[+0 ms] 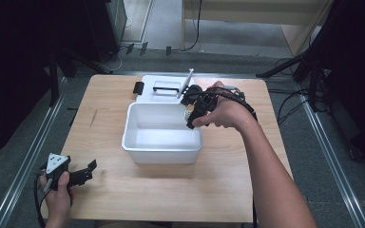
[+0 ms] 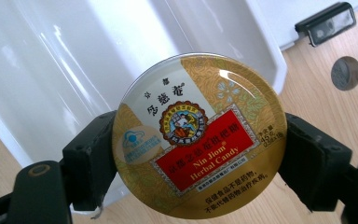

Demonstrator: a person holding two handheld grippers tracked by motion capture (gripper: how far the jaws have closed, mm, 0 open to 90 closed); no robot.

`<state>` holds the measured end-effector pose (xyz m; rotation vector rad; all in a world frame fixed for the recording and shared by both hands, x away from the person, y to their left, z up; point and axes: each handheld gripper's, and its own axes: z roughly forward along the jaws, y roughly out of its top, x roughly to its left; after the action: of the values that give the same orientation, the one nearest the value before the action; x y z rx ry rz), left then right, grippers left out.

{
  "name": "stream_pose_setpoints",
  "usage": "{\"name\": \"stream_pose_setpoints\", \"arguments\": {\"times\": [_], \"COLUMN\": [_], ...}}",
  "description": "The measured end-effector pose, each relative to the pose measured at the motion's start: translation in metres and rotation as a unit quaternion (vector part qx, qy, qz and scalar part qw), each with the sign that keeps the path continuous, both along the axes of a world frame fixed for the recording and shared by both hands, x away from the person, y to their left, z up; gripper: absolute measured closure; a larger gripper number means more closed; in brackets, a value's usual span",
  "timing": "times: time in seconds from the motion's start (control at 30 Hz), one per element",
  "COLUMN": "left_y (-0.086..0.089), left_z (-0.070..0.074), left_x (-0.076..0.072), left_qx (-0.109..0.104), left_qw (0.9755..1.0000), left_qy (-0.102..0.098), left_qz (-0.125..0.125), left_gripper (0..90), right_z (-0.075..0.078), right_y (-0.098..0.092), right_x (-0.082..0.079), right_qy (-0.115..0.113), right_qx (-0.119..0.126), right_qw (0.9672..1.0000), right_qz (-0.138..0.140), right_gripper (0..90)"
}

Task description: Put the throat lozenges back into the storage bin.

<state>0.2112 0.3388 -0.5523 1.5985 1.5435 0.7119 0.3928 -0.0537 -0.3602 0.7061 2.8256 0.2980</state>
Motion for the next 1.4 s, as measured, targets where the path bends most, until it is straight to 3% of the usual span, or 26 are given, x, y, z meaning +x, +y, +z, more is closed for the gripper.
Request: {"name": "stream_pose_setpoints", "arguments": {"times": [0.53,1.4], "left_y": [0.0,0.0], "left_z": [0.0,0.0], "left_x": [0.001,0.001], "left_qx": [0.0,-0.001], "left_qw": [1.0,1.0], "left_qy": [0.001,0.002], "left_qz": [-0.001,0.0], "left_gripper": [0.0,0.0], "right_z": [-0.022,-0.063], "right_y": [0.021,0.028], "right_x": [0.001,0.001], "right_qy": [0.009,0.03], "right_qx": [-0.018,-0.032], "right_qw": [0.9991,0.9964], "right_qz": [0.038,0.072], "right_gripper": [20.3,20.2]}}
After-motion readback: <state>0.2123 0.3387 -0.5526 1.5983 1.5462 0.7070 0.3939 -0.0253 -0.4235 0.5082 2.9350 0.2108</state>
